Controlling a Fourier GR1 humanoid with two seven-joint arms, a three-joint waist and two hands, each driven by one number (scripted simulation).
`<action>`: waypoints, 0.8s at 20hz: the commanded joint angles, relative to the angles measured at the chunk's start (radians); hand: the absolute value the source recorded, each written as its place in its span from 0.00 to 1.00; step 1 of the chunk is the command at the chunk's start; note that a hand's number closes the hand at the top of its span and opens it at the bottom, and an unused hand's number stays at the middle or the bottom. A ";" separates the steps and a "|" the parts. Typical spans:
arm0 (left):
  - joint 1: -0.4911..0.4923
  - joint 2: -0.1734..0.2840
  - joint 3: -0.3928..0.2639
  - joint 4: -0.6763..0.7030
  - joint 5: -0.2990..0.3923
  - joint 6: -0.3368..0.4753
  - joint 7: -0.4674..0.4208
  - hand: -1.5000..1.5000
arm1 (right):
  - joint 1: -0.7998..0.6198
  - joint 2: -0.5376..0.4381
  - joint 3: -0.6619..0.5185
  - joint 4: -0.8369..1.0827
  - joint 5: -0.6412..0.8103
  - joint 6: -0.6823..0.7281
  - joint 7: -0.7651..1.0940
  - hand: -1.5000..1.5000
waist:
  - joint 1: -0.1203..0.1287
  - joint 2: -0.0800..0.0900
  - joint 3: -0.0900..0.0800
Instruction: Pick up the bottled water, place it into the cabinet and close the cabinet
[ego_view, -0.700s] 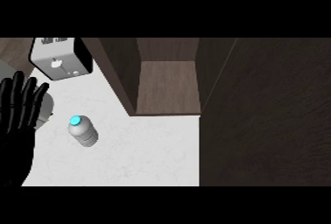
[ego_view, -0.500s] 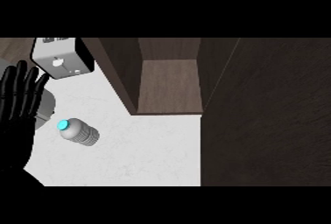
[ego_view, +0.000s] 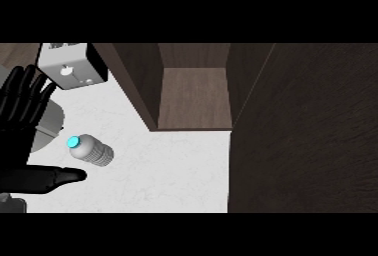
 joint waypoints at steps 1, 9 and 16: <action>0.007 0.036 0.046 -0.086 0.052 0.011 0.130 0.00 | 0.073 -0.018 0.030 -0.148 -0.052 0.017 0.101 0.00 | 0.007 0.000 0.000; 0.034 0.048 0.034 -0.031 -0.042 0.014 0.154 0.00 | 0.261 -0.023 0.085 -0.239 -0.026 0.056 0.012 0.00 | -0.003 0.001 0.001; 0.088 0.031 0.073 0.103 -0.038 -0.027 0.053 0.00 | 0.373 -0.031 0.156 -0.292 0.035 0.057 -0.028 0.00 | -0.006 0.001 0.000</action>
